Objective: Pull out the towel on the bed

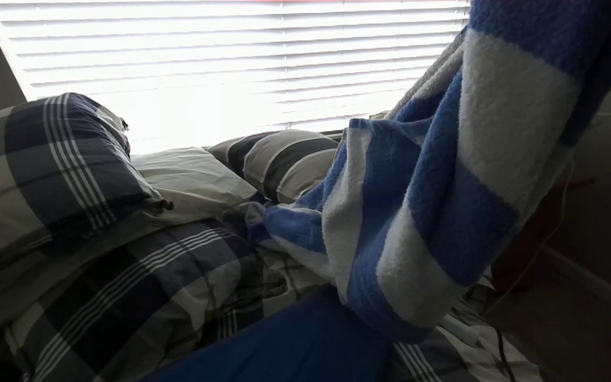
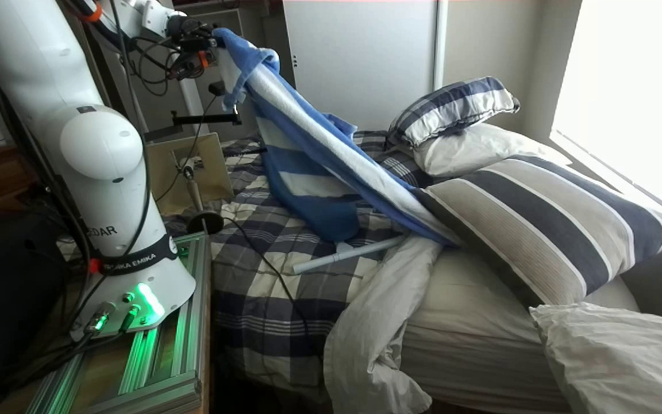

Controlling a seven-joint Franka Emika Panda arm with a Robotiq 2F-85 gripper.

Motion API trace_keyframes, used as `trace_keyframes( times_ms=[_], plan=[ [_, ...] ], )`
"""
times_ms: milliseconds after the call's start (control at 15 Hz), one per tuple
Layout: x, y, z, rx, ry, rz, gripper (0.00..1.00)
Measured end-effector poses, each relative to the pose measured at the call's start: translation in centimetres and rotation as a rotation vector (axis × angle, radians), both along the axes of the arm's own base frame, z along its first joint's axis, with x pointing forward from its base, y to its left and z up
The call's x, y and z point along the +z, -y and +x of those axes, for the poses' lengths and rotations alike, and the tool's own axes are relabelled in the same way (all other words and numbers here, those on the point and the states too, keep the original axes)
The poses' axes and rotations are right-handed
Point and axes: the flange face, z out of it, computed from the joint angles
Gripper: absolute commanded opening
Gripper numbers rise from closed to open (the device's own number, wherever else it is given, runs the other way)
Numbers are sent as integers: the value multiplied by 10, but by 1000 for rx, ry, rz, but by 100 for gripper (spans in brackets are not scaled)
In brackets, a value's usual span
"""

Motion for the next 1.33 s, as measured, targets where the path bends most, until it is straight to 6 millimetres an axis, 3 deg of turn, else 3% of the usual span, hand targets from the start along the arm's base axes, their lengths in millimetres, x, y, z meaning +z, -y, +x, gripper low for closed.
trace_keyframes(
  times_ms=[333,400,800,867,1067,1333],
  plan=[
    [-9,-13,-11,70,-29,-41,2],
    [-12,-18,-13,96,-57,-45,9],
    [-23,-31,-9,169,-134,-40,9],
    [-22,-31,-9,169,-134,-40,2],
    [-25,-30,-9,170,-144,-49,2],
    [-30,-39,-27,235,-319,-10,2]
  ],
)
